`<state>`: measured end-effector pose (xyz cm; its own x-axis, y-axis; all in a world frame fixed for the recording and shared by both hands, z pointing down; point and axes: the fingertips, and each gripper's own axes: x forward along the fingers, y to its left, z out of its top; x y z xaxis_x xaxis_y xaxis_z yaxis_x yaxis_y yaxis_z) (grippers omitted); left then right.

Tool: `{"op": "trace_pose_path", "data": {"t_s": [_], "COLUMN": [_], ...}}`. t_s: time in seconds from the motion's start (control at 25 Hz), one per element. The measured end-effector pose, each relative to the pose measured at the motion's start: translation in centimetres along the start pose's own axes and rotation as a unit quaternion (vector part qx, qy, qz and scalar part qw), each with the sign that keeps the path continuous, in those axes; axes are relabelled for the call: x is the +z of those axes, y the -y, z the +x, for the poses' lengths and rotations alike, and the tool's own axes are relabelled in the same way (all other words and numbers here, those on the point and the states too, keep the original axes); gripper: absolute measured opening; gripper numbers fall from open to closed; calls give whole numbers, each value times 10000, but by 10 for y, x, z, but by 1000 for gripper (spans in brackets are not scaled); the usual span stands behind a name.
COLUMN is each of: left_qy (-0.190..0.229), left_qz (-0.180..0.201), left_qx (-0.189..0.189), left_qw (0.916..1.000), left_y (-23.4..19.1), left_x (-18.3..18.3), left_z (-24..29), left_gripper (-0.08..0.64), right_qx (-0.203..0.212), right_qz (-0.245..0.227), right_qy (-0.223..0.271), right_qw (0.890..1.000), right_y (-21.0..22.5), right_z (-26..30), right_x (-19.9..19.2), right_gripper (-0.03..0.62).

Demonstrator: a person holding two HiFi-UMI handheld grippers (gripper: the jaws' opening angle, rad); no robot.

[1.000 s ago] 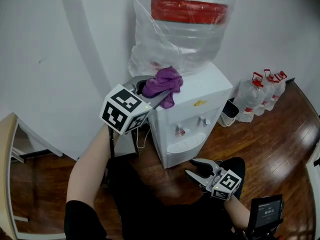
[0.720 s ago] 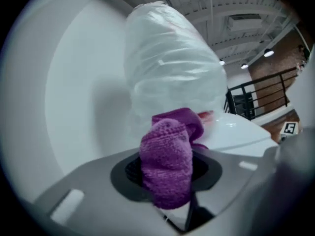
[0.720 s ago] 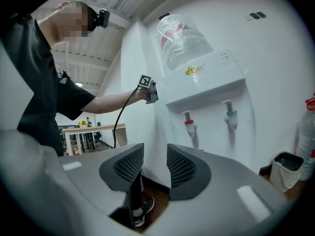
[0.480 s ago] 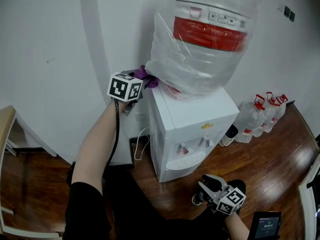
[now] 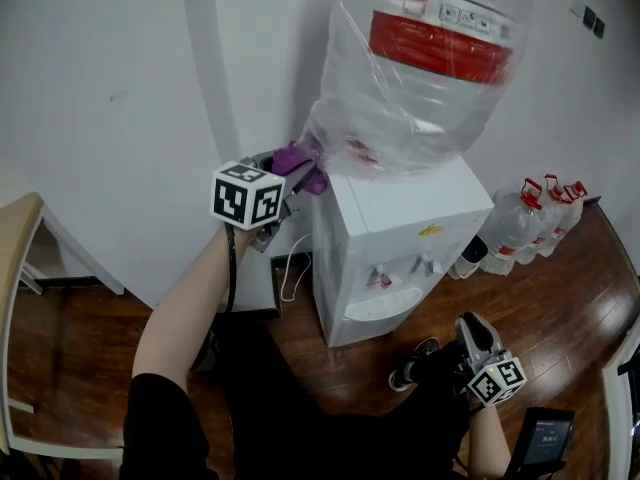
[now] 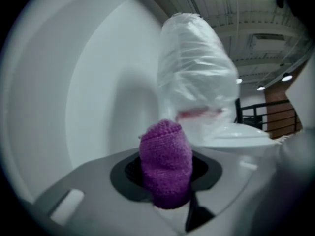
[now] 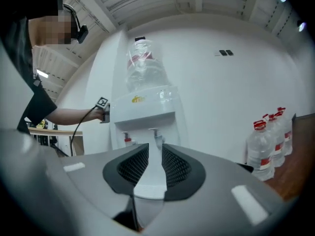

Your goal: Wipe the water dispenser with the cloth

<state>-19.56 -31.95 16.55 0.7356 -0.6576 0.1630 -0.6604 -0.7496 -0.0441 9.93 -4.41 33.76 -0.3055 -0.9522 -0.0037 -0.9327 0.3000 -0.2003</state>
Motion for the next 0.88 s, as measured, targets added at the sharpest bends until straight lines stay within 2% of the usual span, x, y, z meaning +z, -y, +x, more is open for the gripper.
{"op": "trace_pose_path", "data": {"t_s": [0.08, 0.16, 0.24, 0.32, 0.4, 0.48, 0.52, 0.64, 0.72, 0.88], "left_qy": [63, 155, 239, 201, 239, 465, 509, 256, 183, 266], "left_qz": [273, 591, 569, 454, 555, 611, 700, 1185, 1283, 951], "left_qx": [-683, -1281, -1715, -1958, -1896, -1937, -2123, -2708, -2677, -1909], "left_qw": [9973, 9899, 9833, 9794, 9800, 9780, 9734, 9550, 9547, 9766], "left_y": [61, 121, 155, 157, 139, 121, 120, 131, 122, 59], "left_x": [-25, -39, -39, -38, -30, -5, 6, 18, 19, 25], "left_z": [-28, -54, -76, -83, -75, -62, -56, -40, -30, 8], "left_gripper": [170, 170, 169, 169, 169, 169, 167, 166, 164, 161], "right_qx": [-87, -130, -80, 15, 39, 18, 14, 16, -10, -208], "right_qz": [-18, 5, 13, -17, -18, 65, 111, 140, 143, 353], "right_qy": [44, 69, 35, -45, -115, -161, -183, -236, -254, -285], "right_qw": [10000, 9999, 10000, 10000, 9999, 9998, 9998, 9996, 9996, 9988], "right_y": [8, 10, 6, -3, -8, -11, -12, -19, -18, -1], "right_z": [-3, -4, -1, 5, 8, 9, 9, 7, 4, 0], "right_x": [3, 6, 6, 2, -2, -5, -7, -9, -9, -16], "right_gripper": [84, 83, 83, 83, 83, 81, 80, 80, 80, 80]}}
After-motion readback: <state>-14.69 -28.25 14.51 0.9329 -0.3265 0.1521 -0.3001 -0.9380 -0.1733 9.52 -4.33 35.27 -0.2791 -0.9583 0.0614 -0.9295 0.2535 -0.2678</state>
